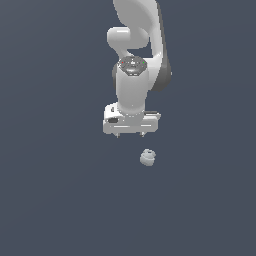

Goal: Pick up the object and move it to a goal position.

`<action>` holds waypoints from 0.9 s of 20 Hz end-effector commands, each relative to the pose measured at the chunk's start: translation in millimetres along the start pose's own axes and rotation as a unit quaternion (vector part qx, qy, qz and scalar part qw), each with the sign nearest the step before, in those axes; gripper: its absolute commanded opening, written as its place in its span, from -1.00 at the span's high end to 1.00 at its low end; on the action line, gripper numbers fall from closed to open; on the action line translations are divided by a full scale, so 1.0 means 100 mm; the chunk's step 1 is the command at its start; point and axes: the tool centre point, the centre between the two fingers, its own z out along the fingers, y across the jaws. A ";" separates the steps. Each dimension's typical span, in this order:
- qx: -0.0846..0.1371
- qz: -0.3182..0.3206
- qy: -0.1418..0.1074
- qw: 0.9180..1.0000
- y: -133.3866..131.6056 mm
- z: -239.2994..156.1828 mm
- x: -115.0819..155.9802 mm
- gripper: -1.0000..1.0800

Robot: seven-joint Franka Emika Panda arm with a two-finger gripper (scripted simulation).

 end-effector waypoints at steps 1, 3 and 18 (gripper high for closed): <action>0.000 0.000 0.000 1.000 0.00 0.00 0.00 -0.92; 0.001 0.001 -0.001 1.000 0.00 0.01 0.00 -0.92; 0.013 0.016 -0.011 1.000 -0.04 0.18 -0.04 -0.92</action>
